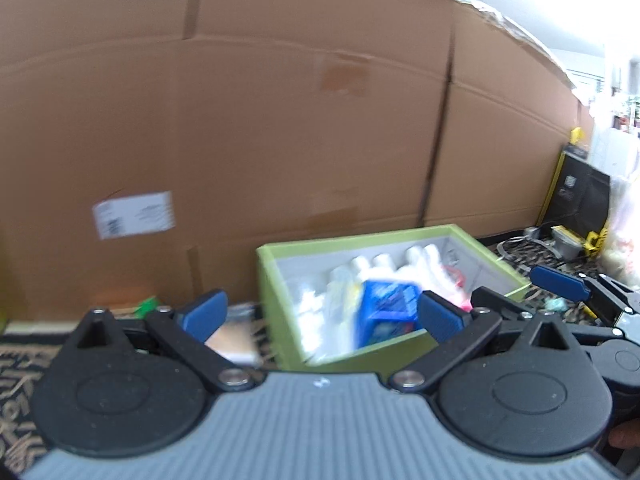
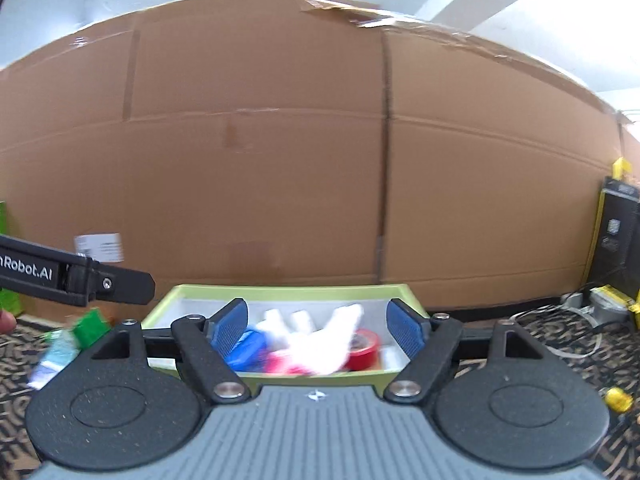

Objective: Organize objects
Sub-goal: 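Grasp the purple VIVX box with the left tool while the right grasps the green floral box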

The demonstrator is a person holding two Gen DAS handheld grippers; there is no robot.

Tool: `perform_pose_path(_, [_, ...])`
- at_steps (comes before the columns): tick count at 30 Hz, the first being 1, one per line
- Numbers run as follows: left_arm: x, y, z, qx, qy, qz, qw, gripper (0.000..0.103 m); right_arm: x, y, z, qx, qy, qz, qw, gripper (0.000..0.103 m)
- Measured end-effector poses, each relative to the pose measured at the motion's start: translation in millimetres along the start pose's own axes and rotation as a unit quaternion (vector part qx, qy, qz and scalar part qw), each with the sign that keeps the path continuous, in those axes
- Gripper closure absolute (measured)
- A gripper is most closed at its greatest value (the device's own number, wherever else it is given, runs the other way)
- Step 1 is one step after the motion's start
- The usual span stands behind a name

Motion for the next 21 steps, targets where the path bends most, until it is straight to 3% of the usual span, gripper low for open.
perform_pose_path(10, [-57,-1,-88,0.076,0.083,-0.072,0.9910,0.000,-41,-17,-63,0.075,-0.030,-0.070,0.994,0.023])
perform_pose_path(15, [-68,-28,-103,0.099,0.074,-0.093,0.9880,0.000,-62,-20,-87,0.096,-0.036,-0.104,0.989,0.023])
perform_pose_path(19, [-65,-55,-106,0.098,0.066,-0.117,0.9860,0.022,-64,-21,-96,0.098,-0.032,-0.108,0.989,0.023])
perform_pose_path(21, [-67,-63,-108,0.090,0.063,-0.133,0.9850,0.042,-62,-22,-97,0.100,-0.035,-0.112,0.988,0.023])
Point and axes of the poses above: each gripper's, at about its wrist camera, not at the fingertips, and y roughly against the way its jaws point, z to its right, x to its top, the point moved 1 cm from there along -y, roughly the way its jaws point, and after that the axes turned 13 degrees about x, right-handed, at the moved point
